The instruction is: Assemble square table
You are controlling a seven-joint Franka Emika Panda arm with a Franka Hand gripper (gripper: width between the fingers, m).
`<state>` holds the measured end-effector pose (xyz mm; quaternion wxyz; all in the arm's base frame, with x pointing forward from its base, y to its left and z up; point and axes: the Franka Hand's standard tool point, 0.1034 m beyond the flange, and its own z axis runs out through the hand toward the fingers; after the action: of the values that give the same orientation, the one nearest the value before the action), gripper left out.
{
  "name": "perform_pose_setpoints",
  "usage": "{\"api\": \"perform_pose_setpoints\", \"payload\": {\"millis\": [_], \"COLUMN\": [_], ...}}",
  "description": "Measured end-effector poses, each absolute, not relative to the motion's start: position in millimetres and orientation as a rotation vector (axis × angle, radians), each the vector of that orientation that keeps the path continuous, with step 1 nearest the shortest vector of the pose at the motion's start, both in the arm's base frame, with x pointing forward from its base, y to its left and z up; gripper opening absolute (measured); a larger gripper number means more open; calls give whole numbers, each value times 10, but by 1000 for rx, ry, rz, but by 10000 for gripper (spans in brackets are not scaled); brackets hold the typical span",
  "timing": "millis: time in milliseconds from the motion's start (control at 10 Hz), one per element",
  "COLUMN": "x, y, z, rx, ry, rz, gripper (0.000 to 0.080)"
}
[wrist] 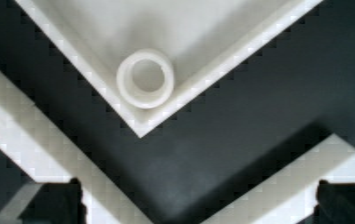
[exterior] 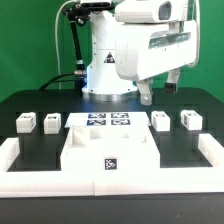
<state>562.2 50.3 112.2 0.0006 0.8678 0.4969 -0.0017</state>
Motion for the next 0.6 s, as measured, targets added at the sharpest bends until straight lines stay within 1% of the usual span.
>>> {"api": "perform_pose_setpoints", "payload": {"millis": [300,400,600], "x": [5445,5417,5422], "y": [321,251,260], "z": [961,934,938], "rx": [2553,2547,2553], "ry": [1858,1872,1863], "rz": [-49,-56,-54], "gripper": [649,649,649]}}
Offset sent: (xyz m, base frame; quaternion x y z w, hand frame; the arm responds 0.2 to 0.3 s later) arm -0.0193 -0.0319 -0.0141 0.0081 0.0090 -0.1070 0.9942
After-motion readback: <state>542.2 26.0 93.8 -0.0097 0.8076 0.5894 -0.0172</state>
